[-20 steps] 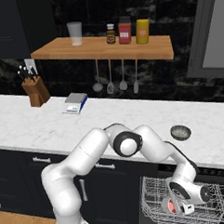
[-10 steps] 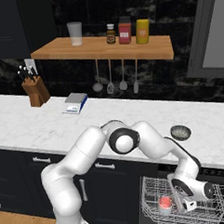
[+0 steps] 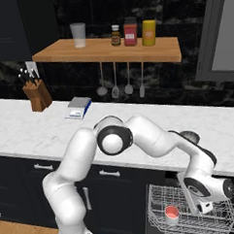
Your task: Pick up the cup and bowl from the counter, place them in the dishwasher, and close the dishwasher door.
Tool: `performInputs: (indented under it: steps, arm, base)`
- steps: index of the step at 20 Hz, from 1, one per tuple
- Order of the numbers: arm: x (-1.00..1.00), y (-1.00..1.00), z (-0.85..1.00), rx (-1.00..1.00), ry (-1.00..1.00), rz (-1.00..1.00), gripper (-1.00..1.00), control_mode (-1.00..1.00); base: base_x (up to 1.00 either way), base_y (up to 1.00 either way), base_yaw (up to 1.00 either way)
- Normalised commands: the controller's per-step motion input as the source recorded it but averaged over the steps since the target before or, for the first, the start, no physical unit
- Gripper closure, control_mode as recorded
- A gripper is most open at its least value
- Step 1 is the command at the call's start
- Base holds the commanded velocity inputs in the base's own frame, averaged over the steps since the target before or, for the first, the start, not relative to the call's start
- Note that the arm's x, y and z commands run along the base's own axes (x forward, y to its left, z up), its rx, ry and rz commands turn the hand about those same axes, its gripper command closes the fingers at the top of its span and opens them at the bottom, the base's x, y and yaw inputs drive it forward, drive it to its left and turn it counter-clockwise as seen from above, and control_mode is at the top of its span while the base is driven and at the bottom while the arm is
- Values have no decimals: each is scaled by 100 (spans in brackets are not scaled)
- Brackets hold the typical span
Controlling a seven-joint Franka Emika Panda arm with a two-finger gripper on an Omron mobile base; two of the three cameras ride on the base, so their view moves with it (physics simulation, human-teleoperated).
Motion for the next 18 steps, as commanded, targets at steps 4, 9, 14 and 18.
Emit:
performInputs:
  steps: [4, 9, 14, 18]
  arm:
    - [18, 0, 100, -17, 12, 14, -100, -100]
    - [73, 0, 100, -21, 23, 18, -100, -100]
    - [100, 0, 73, -17, 37, 18, -100, -100]
    - [77, 0, 1, -2, 5, 3, -100, -100]
  base:
    - [0, 0, 0]
    - [0, 0, 0]
    - [0, 0, 0]
    - [0, 0, 0]
